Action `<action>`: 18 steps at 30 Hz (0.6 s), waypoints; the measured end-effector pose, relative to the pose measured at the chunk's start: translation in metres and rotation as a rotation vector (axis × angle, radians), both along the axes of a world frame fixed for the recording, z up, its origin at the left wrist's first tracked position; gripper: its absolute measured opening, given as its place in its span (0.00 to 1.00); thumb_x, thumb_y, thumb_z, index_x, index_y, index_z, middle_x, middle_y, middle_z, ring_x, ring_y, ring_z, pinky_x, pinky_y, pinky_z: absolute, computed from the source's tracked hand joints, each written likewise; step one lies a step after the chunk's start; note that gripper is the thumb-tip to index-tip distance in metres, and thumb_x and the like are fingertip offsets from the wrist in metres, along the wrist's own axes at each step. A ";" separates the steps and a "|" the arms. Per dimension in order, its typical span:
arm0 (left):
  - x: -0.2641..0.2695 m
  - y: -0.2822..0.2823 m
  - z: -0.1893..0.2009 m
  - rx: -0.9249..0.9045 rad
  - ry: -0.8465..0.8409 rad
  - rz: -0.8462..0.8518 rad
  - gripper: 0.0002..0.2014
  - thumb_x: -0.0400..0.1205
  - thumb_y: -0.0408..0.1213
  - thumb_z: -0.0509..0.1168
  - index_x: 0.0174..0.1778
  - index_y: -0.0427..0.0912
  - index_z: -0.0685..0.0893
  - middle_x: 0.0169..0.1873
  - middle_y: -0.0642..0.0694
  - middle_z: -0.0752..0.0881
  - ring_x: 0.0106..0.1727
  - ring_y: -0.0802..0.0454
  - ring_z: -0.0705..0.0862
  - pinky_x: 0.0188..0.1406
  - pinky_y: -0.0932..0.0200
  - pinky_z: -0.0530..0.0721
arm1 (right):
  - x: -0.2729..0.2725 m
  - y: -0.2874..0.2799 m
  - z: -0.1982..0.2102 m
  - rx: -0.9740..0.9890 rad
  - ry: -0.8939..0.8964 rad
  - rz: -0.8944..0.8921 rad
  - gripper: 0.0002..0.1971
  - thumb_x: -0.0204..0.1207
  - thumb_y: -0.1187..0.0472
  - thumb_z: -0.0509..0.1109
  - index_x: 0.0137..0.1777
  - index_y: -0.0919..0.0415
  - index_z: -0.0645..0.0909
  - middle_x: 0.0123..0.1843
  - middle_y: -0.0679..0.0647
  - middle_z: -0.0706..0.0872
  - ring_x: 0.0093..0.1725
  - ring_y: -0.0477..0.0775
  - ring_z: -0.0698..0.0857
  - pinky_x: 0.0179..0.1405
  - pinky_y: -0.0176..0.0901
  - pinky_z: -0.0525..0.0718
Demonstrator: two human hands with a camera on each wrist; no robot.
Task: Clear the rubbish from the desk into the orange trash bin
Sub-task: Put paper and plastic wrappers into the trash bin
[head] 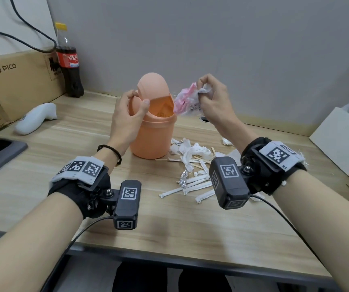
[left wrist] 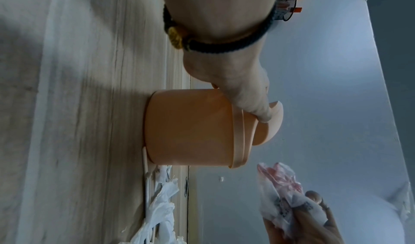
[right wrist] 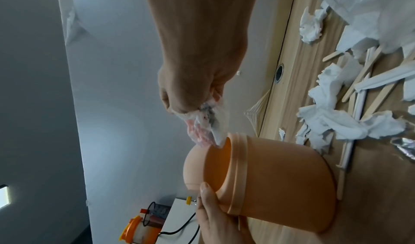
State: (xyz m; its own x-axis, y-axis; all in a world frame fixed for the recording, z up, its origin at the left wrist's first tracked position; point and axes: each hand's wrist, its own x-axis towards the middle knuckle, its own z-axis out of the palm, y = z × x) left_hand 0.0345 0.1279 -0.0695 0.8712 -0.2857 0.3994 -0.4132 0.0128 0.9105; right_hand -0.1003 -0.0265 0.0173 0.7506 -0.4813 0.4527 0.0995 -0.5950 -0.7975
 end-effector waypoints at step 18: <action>0.002 -0.002 -0.001 -0.001 -0.020 0.000 0.19 0.82 0.56 0.66 0.67 0.55 0.77 0.66 0.53 0.78 0.67 0.59 0.77 0.70 0.59 0.75 | 0.010 0.015 -0.010 -0.164 0.263 0.049 0.27 0.66 0.54 0.55 0.66 0.51 0.80 0.63 0.54 0.80 0.61 0.44 0.78 0.64 0.49 0.81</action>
State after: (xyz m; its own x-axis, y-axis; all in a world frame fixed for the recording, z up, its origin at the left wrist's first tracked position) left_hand 0.0368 0.1261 -0.0709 0.8630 -0.2854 0.4169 -0.4312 0.0143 0.9022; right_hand -0.0899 -0.0118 0.0074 0.8728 -0.3778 0.3089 -0.0652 -0.7176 -0.6934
